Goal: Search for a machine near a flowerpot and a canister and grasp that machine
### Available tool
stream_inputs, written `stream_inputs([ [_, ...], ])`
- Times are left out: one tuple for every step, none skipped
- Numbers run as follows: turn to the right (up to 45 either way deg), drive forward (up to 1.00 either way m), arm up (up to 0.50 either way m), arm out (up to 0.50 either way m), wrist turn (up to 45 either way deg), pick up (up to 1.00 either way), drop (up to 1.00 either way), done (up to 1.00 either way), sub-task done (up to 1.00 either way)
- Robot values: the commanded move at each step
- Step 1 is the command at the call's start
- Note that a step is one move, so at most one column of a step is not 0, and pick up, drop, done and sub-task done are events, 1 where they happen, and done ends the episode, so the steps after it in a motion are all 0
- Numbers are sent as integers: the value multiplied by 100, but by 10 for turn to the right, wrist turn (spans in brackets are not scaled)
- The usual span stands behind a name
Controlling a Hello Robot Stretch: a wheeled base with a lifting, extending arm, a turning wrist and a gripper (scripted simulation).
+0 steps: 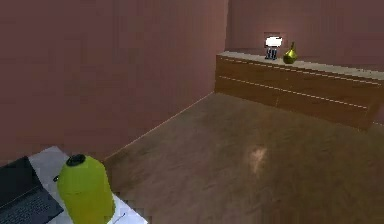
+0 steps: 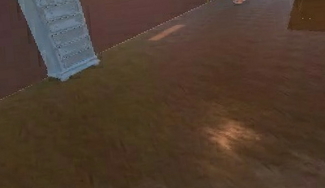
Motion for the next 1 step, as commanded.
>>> stream_inputs([
  [0, 60, 0, 0, 0, 0, 0, 0, 0],
])
